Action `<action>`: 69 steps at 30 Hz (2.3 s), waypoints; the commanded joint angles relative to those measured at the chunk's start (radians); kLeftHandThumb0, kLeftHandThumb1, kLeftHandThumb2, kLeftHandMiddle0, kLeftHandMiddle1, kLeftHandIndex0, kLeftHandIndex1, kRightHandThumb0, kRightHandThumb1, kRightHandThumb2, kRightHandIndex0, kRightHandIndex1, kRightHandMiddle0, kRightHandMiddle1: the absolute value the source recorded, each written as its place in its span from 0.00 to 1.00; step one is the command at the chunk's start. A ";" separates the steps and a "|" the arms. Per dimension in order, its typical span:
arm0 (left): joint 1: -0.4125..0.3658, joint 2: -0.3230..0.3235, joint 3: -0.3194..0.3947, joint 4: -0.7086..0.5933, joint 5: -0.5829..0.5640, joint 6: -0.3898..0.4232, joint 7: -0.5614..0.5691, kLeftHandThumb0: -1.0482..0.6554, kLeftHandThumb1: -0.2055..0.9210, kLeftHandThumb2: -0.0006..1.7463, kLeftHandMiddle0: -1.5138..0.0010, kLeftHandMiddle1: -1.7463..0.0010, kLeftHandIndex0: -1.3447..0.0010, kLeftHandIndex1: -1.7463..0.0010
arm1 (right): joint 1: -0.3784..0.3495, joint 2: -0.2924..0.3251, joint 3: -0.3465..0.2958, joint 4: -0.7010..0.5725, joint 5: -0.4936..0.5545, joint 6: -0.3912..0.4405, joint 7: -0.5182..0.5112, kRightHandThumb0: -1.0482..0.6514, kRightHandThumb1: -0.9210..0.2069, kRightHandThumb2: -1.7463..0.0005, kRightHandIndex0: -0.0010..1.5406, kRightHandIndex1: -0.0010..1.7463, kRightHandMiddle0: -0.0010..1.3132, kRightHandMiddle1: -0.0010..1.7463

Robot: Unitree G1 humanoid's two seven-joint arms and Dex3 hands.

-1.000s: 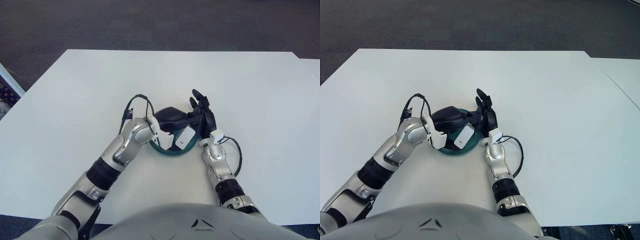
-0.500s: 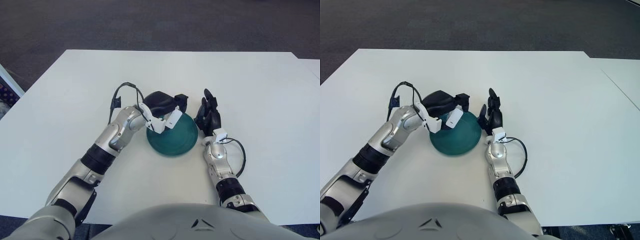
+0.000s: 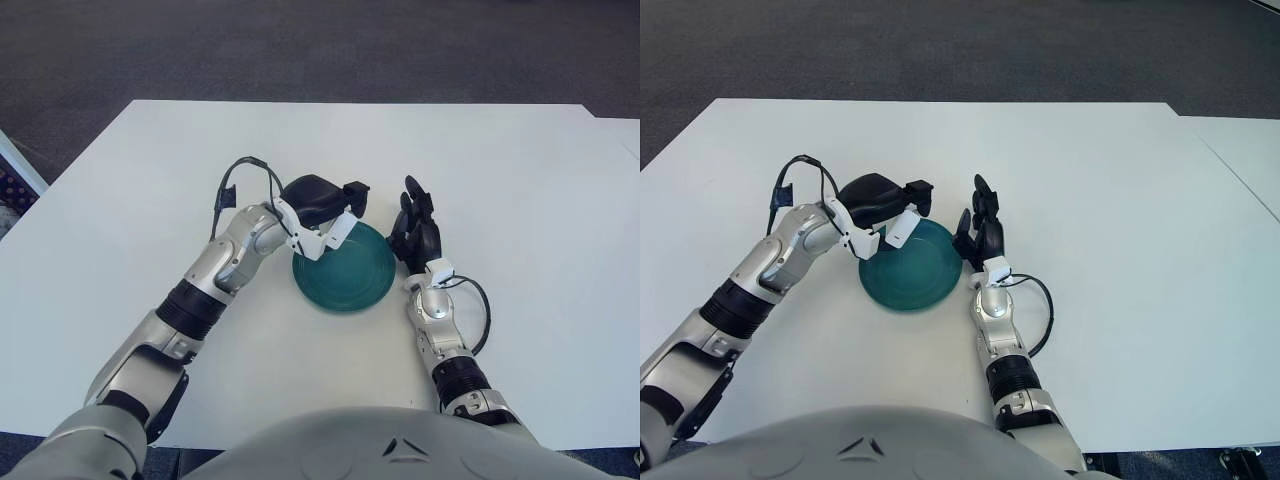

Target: Put the charger into the plate.

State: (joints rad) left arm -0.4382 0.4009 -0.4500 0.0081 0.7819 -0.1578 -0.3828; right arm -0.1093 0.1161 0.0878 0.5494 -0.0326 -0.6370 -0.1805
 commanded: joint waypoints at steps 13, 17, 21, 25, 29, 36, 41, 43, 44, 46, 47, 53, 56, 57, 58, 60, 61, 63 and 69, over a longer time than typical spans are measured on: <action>-0.026 0.069 -0.043 0.007 0.054 -0.033 -0.082 0.35 0.49 0.73 0.30 0.00 0.57 0.00 | 0.182 0.057 -0.012 0.153 0.009 -0.051 -0.025 0.16 0.00 0.45 0.10 0.01 0.00 0.27; -0.023 0.071 -0.044 0.006 0.052 -0.044 -0.088 0.35 0.50 0.72 0.30 0.00 0.57 0.00 | 0.180 0.048 -0.005 0.154 -0.009 -0.040 -0.034 0.15 0.00 0.45 0.10 0.00 0.00 0.26; -0.014 0.072 -0.046 0.006 0.048 -0.054 -0.101 0.35 0.50 0.72 0.30 0.00 0.58 0.00 | 0.178 0.052 0.001 0.162 -0.028 -0.039 -0.053 0.15 0.00 0.46 0.10 0.00 0.00 0.24; 0.001 0.070 -0.057 -0.001 0.047 -0.058 -0.120 0.35 0.50 0.72 0.30 0.00 0.58 0.00 | 0.177 0.063 -0.003 0.167 -0.016 -0.048 -0.065 0.15 0.00 0.47 0.09 0.00 0.00 0.23; 0.006 0.067 -0.070 -0.002 0.038 -0.062 -0.145 0.35 0.50 0.72 0.30 0.00 0.58 0.00 | 0.177 0.072 -0.008 0.167 -0.007 -0.052 -0.076 0.16 0.00 0.47 0.10 0.00 0.00 0.23; 0.022 0.056 -0.086 -0.012 0.030 -0.060 -0.172 0.35 0.51 0.72 0.31 0.00 0.58 0.00 | 0.178 0.053 0.007 0.163 -0.034 -0.062 -0.095 0.18 0.00 0.48 0.11 0.01 0.00 0.25; 0.027 0.053 -0.094 -0.018 0.036 -0.063 -0.178 0.35 0.50 0.72 0.32 0.00 0.58 0.00 | 0.180 0.034 0.024 0.154 -0.028 -0.051 -0.060 0.20 0.00 0.47 0.10 0.00 0.00 0.24; 0.027 0.053 -0.101 -0.009 0.048 -0.073 -0.161 0.35 0.50 0.72 0.33 0.00 0.58 0.00 | 0.175 0.030 0.027 0.159 -0.017 -0.050 -0.034 0.20 0.00 0.46 0.09 0.00 0.00 0.24; 0.026 0.053 -0.103 -0.004 0.052 -0.078 -0.152 0.35 0.49 0.73 0.33 0.00 0.57 0.00 | 0.174 0.028 0.028 0.160 -0.012 -0.050 -0.021 0.21 0.00 0.46 0.09 0.00 0.00 0.24; 0.025 0.054 -0.105 0.001 0.057 -0.088 -0.138 0.35 0.48 0.73 0.33 0.00 0.57 0.00 | 0.172 0.026 0.026 0.162 -0.001 -0.049 0.004 0.21 0.00 0.45 0.08 0.00 0.00 0.23; 0.025 0.055 -0.104 0.003 0.058 -0.094 -0.131 0.34 0.47 0.74 0.33 0.00 0.56 0.00 | 0.172 0.026 0.025 0.163 0.003 -0.049 0.015 0.21 0.00 0.45 0.08 0.00 0.00 0.23; 0.020 0.064 -0.108 0.015 0.045 -0.143 -0.120 0.34 0.48 0.74 0.33 0.00 0.56 0.00 | 0.167 0.035 -0.002 0.169 0.039 -0.035 0.067 0.22 0.00 0.45 0.08 0.00 0.00 0.23; 0.021 0.067 -0.104 0.017 0.041 -0.159 -0.116 0.35 0.53 0.70 0.33 0.00 0.59 0.00 | 0.163 0.037 -0.010 0.172 0.044 -0.021 0.083 0.22 0.00 0.45 0.08 0.00 0.00 0.22; 0.024 0.065 -0.101 0.015 0.042 -0.159 -0.113 0.35 0.54 0.69 0.33 0.00 0.60 0.00 | 0.161 0.037 -0.014 0.177 0.041 -0.022 0.080 0.22 0.00 0.45 0.08 0.00 0.00 0.22; 0.027 0.064 -0.100 0.014 0.043 -0.159 -0.111 0.36 0.61 0.63 0.35 0.00 0.64 0.00 | 0.159 0.038 -0.018 0.181 0.038 -0.023 0.078 0.22 0.00 0.45 0.08 0.00 0.00 0.24; 0.031 0.060 -0.096 0.011 0.046 -0.152 -0.110 0.37 0.71 0.54 0.37 0.00 0.70 0.00 | 0.157 0.040 -0.025 0.187 0.027 -0.032 0.065 0.23 0.00 0.45 0.10 0.01 0.00 0.25; 0.032 0.057 -0.096 0.008 0.049 -0.143 -0.116 0.38 0.73 0.53 0.38 0.00 0.71 0.00 | 0.153 0.039 -0.028 0.192 0.024 -0.036 0.062 0.23 0.00 0.45 0.10 0.01 0.00 0.26; 0.032 0.054 -0.097 0.005 0.055 -0.125 -0.129 0.25 0.86 0.41 0.40 0.00 0.80 0.01 | 0.141 0.036 -0.034 0.206 0.020 -0.038 0.055 0.23 0.00 0.45 0.10 0.01 0.00 0.26; 0.016 0.055 -0.109 -0.001 0.080 -0.088 -0.172 0.04 0.99 0.39 0.85 0.64 0.97 0.52 | 0.128 0.027 -0.035 0.220 -0.003 -0.051 0.019 0.23 0.00 0.47 0.12 0.01 0.00 0.27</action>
State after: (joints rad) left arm -0.4174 0.4486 -0.5553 0.0116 0.8380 -0.2763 -0.5260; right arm -0.1153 0.1139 0.0856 0.5588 -0.0375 -0.6619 -0.1293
